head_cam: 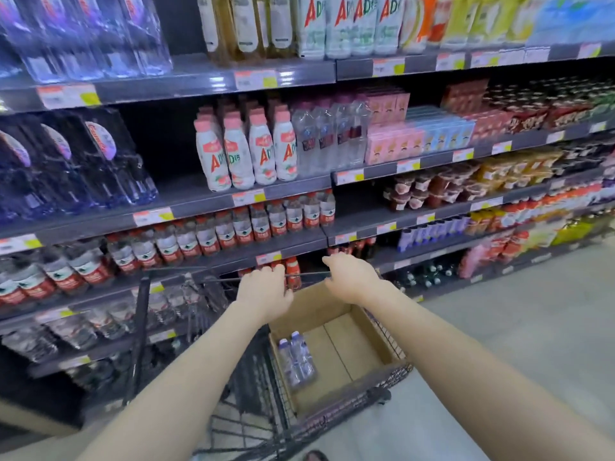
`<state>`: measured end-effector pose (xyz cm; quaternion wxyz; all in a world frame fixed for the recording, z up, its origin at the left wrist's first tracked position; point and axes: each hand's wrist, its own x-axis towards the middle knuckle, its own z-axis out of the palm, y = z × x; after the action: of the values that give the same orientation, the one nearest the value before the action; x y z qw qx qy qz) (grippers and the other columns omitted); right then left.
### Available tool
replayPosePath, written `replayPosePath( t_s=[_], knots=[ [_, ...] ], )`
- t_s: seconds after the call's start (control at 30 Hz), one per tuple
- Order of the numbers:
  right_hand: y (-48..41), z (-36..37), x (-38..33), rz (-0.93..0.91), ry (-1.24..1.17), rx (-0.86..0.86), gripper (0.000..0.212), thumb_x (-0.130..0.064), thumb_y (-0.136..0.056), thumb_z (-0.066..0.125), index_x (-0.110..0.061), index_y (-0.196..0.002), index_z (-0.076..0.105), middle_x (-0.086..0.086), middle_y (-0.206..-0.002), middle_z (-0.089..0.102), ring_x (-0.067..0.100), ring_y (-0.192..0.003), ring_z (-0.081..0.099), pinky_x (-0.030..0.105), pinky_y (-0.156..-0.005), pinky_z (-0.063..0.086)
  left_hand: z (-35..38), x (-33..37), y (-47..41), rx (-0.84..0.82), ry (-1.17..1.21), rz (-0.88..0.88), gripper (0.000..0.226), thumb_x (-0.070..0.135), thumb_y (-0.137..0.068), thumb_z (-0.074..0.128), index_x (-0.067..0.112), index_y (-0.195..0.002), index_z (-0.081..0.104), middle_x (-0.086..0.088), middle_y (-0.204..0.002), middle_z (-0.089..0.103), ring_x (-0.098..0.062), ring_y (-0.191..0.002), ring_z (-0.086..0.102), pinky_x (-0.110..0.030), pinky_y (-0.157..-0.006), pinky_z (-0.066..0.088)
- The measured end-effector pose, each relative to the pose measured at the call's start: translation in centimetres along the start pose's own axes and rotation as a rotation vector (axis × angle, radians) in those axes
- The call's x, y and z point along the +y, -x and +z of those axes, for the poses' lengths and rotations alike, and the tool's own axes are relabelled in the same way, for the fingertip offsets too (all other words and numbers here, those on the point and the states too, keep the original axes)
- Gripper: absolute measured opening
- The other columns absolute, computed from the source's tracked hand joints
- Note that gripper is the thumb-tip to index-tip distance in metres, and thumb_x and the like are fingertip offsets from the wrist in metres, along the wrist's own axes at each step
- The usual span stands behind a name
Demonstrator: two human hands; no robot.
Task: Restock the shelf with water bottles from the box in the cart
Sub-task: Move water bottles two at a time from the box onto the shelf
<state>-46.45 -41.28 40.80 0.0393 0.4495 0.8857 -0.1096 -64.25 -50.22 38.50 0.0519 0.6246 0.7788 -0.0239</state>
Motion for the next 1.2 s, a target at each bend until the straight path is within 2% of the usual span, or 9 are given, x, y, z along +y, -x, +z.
replayPosePath(
  t_s=[0.17,0.3,0.47,0.63,0.73,0.87,0.97,1.07,1.2],
  knots=[
    [-7.4,4.6,3.1,-0.009,0.040,-0.144,0.042,-0.020,-0.098,0.048,-0.014,-0.140,0.055,0.010,-0.138,0.059,0.033,-0.123,0.059,0.043,-0.097,0.052,6.0,-0.6,-7.4,-0.128,0.080,-0.101,0.047,0.048,-0.099,0.051,0.014,-0.131,0.049,-0.013,-0.124,0.065,-0.036,-0.113,0.064,-0.042,-0.088,0.051],
    [-11.6,9.6,4.5,-0.016,0.029,-0.336,0.031,-0.022,-0.099,0.052,-0.010,-0.126,0.059,0.011,-0.127,0.065,0.034,-0.114,0.064,0.038,-0.084,0.052,10.7,-0.9,-11.1,-0.298,0.162,-0.195,0.050,0.047,-0.099,0.053,0.013,-0.135,0.047,-0.015,-0.131,0.061,-0.037,-0.121,0.060,-0.044,-0.096,0.051],
    [-15.4,14.7,5.2,-0.023,-0.041,-0.478,0.026,-0.020,-0.097,0.052,-0.012,-0.121,0.060,0.013,-0.123,0.067,0.034,-0.112,0.065,0.035,-0.079,0.048,15.9,-0.8,-12.7,-0.459,0.273,-0.336,0.052,0.047,-0.099,0.052,0.012,-0.137,0.046,-0.015,-0.132,0.062,-0.036,-0.121,0.061,-0.045,-0.098,0.052],
    [-18.9,20.4,6.2,-0.020,-0.080,-0.622,0.030,-0.024,-0.099,0.054,-0.009,-0.122,0.065,0.013,-0.123,0.068,0.033,-0.113,0.065,0.032,-0.083,0.049,21.1,-0.5,-13.5,-0.539,0.388,-0.532,0.048,0.050,-0.103,0.047,0.010,-0.129,0.052,-0.015,-0.126,0.065,-0.036,-0.118,0.064,-0.041,-0.090,0.052],
    [-21.3,25.0,7.0,-0.021,-0.069,-0.721,0.030,-0.020,-0.100,0.053,-0.007,-0.124,0.065,0.013,-0.126,0.067,0.032,-0.117,0.063,0.029,-0.083,0.047,25.1,-0.1,-14.0,-0.593,0.472,-0.639,0.041,0.047,-0.105,0.047,0.012,-0.124,0.059,-0.016,-0.120,0.069,-0.035,-0.113,0.067,-0.038,-0.089,0.054],
    [-23.6,30.6,7.7,-0.024,-0.086,-0.779,0.032,-0.020,-0.100,0.051,-0.009,-0.126,0.065,0.011,-0.126,0.066,0.030,-0.116,0.064,0.033,-0.088,0.052,30.6,0.3,-15.0,-0.641,0.577,-0.724,0.032,0.045,-0.105,0.052,0.014,-0.096,0.057,-0.012,-0.098,0.067,-0.031,-0.087,0.065,-0.036,-0.079,0.058],
    [-25.2,36.1,8.1,-0.021,-0.144,-0.834,0.029,-0.017,-0.099,0.052,-0.009,-0.120,0.070,0.008,-0.122,0.070,0.026,-0.105,0.068,0.030,-0.084,0.054,34.7,0.4,-16.3,-0.635,0.629,-0.762,0.026,0.036,-0.105,0.057,0.012,-0.113,0.054,-0.011,-0.099,0.068,-0.029,-0.086,0.065,-0.037,-0.078,0.058],
    [-26.6,40.2,7.7,0.043,-0.232,-0.861,0.026,-0.019,-0.100,0.054,-0.004,-0.113,0.070,0.009,-0.108,0.070,0.028,-0.102,0.067,0.029,-0.082,0.051,38.9,0.6,-17.3,-0.683,0.656,-0.780,0.039,0.034,-0.102,0.062,0.011,-0.128,0.045,-0.012,-0.104,0.068,-0.030,-0.092,0.069,-0.042,-0.081,0.060],
    [-28.6,45.4,7.0,0.229,-0.430,-0.796,0.036,-0.034,-0.095,0.063,-0.010,-0.121,0.069,0.012,-0.116,0.071,0.031,-0.110,0.067,0.026,-0.079,0.047,43.5,0.2,-19.2,-0.669,0.672,-0.846,0.070,0.028,-0.097,0.067,0.003,-0.150,0.028,-0.022,-0.144,0.045,-0.040,-0.129,0.054,-0.048,-0.106,0.048]
  ],
)
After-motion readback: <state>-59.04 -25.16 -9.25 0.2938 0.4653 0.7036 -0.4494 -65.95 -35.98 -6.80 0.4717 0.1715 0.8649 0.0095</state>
